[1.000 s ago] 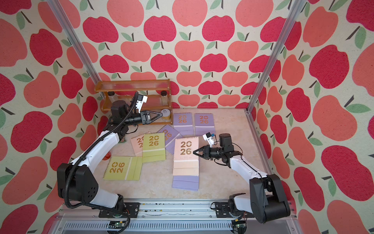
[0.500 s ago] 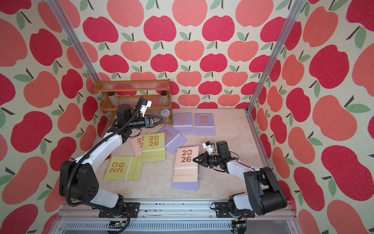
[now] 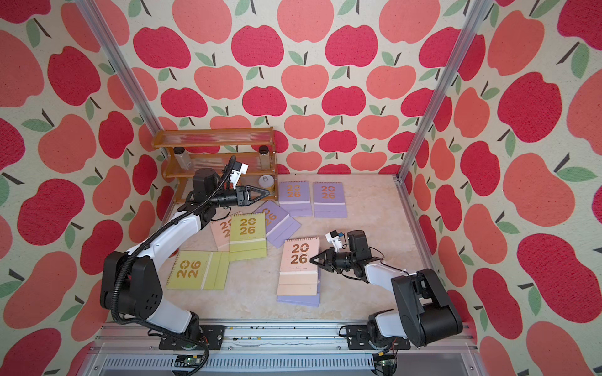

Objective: Stack the calendars
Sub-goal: Place the calendar at the calendar.

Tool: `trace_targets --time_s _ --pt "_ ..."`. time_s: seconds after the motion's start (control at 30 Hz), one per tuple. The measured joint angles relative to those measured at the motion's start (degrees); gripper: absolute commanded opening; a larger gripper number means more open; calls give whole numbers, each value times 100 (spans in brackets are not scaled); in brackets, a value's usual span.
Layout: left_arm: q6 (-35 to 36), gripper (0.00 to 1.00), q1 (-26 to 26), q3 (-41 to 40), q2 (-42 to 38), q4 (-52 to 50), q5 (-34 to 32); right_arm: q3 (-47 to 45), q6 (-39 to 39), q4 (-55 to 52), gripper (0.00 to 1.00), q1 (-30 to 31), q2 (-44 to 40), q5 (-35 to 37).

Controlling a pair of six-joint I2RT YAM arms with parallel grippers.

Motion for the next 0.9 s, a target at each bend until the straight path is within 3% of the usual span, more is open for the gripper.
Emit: trace_targets --time_s 0.47,0.9 --pt "2 77 -24 0 22 2 -35 -46 -92 -35 0 0 2 0" --pt "2 77 -35 0 22 2 -35 -46 -315 -289 20 0 13 15"
